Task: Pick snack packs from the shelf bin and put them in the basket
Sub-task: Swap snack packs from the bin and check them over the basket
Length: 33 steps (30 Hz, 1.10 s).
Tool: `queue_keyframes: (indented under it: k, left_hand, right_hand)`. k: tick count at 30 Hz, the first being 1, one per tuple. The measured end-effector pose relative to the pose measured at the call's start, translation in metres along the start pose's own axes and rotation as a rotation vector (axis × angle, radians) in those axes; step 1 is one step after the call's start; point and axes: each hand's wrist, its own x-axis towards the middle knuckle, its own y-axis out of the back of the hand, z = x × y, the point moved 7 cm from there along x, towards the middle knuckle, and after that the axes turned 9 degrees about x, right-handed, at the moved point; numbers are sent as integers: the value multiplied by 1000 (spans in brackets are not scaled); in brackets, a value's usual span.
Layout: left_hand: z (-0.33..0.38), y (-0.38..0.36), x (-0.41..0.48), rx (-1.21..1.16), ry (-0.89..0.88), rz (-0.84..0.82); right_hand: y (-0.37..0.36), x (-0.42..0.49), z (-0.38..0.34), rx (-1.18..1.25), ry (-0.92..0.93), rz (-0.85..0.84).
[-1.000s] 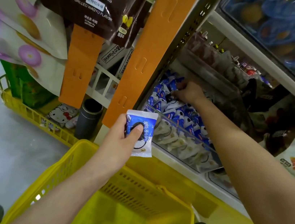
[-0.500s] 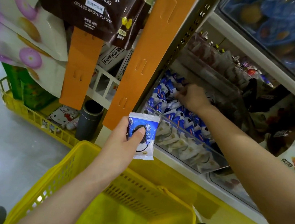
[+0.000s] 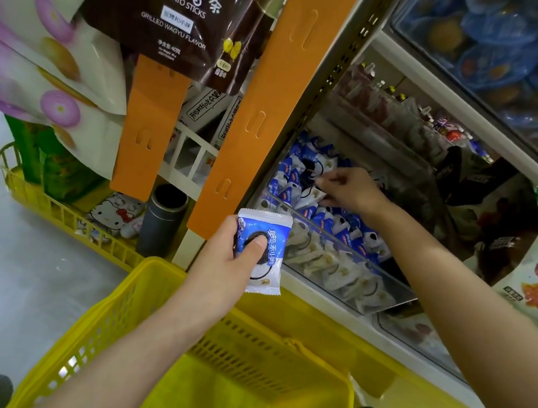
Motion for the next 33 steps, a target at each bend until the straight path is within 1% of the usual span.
queue_keyframes:
  k: [1,3,5,8,13,15,17,19,20,21,23,24,25,30,33]
  left_hand:
    - [-1,0,0,2,4,1]
    - [-2,-1,-1,5,10,1]
    - [-2,-1,-1,4,13,-2]
    - [-2,-2,0,-11,22,-12]
    - [-2,-3,0,-17,26,-8]
    - [-2,-3,0,-13,26,-5]
    - [-3,-4,-1,-9,24,-4]
    - [-2,-5,-2,-2,24,-9]
    - [-2,-5,-3,1,23,-10]
    - [-1,-4,-3,2,20,-8]
    - [-1,-4,-3,0,18,-6]
    - [0,-4,-2,-1,18,-9]
    - [0,-4,-2,-4,18,-11]
    - [-1,-5,2,-10,25,-16]
    - [-1,-3,4,-20,13,-15]
  right_hand:
    - [0,2,3,17,-60,-35]
    - [-1,4,7,-31,-152,-109]
    - [-2,3,7,-96,-173,-151]
    - [-4,0,7,-144,-124,-154]
    - [-11,-1,2,-219,55,-60]
    - [-12,1,-3,-286,73,-75]
    - [-14,2,-4,-340,66,-129]
    - [-13,3,-5,-309,52,-166]
    - [-11,5,-7,-271,62,-146]
    - [-5,8,-11,-249,96,-71]
    - [10,13,-22,-326,201,160]
    - [13,16,-27,-384,233,231]
    - [12,19,-27,-428,230,248]
    - [-2,38,-21,-669,59,144]
    - [-3,42,-21,-672,-10,118]
